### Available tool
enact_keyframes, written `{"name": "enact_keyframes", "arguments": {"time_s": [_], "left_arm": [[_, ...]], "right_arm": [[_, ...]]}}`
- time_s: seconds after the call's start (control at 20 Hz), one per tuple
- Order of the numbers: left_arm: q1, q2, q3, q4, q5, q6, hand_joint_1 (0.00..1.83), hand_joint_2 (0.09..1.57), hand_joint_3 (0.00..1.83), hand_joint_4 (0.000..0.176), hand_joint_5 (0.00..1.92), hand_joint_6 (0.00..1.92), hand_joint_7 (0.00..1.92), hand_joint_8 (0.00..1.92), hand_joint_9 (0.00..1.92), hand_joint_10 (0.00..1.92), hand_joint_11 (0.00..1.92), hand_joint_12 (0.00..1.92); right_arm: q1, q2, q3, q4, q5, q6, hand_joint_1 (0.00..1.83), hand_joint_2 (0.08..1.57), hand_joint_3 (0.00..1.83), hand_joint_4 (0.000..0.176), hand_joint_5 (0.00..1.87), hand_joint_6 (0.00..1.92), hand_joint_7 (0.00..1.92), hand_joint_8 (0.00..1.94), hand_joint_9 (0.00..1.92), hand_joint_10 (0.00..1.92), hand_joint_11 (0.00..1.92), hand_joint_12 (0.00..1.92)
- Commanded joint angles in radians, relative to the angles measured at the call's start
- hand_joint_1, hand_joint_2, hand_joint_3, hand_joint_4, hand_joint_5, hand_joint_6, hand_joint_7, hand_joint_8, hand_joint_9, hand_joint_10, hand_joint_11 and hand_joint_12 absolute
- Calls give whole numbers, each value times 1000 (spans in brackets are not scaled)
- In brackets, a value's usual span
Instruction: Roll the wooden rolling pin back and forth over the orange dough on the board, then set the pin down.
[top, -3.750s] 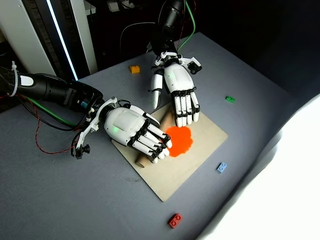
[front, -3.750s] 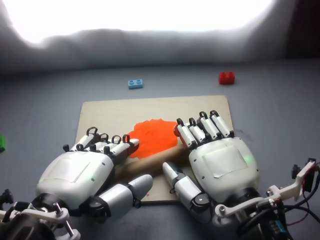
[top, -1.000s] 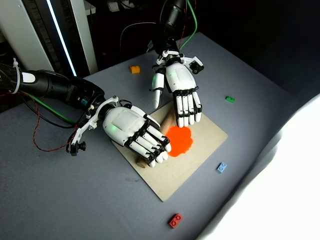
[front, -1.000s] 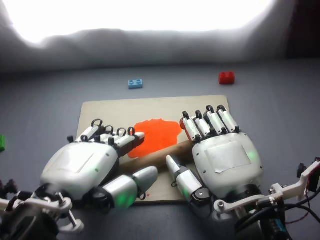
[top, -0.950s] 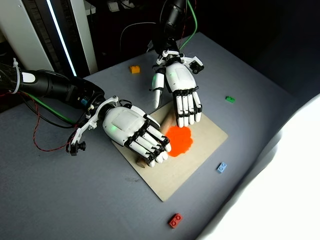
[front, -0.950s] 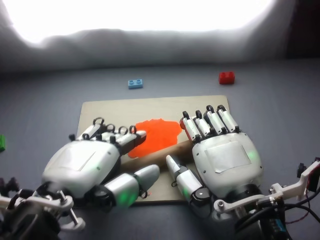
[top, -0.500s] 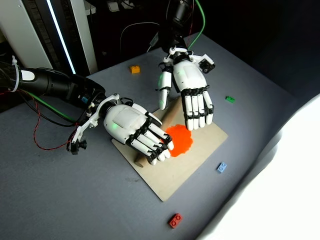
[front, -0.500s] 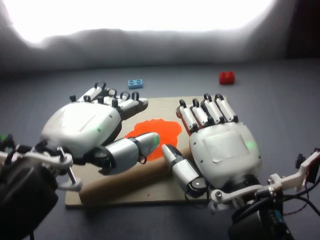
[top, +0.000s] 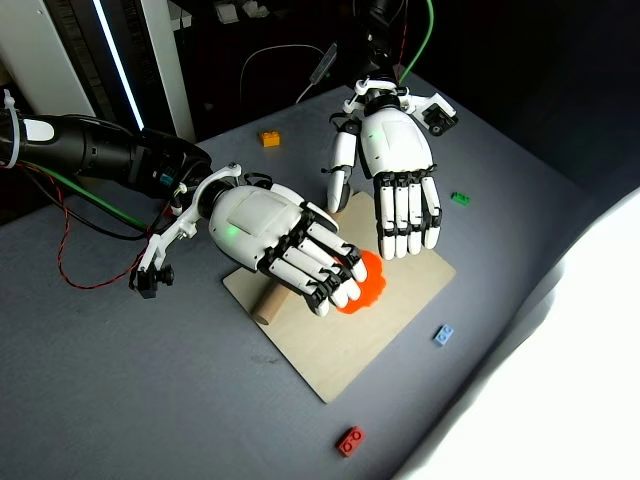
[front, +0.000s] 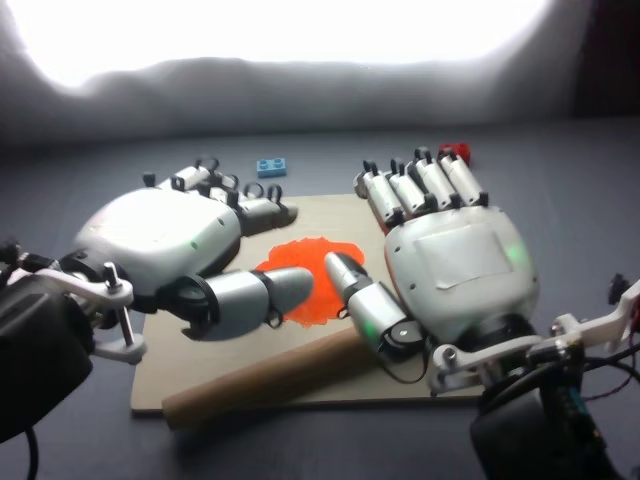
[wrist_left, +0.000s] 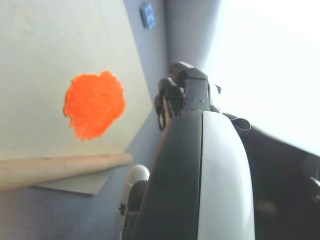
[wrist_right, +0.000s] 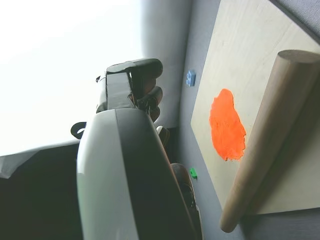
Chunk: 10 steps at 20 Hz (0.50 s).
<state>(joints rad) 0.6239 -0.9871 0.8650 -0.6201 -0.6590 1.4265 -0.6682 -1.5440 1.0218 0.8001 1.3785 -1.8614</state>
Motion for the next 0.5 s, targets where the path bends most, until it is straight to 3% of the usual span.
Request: {"name": "enact_keyframes", "arguments": {"time_s": [0.0,0.45], "left_arm": [[-20,10,-5,35,-74,0,0,1382,0,0,344,4,408,1,340,2,0,570],[-131,40,-17,35,104,69,0,1385,1,0,331,1,405,1,339,1,0,545]], "right_arm": [[7,11,-2,-84,90,-3,0,1375,0,0,61,873,272,409,17,948,0,1358],[49,47,-12,-83,69,3,0,1374,0,0,63,872,271,411,10,913,0,1334]]}}
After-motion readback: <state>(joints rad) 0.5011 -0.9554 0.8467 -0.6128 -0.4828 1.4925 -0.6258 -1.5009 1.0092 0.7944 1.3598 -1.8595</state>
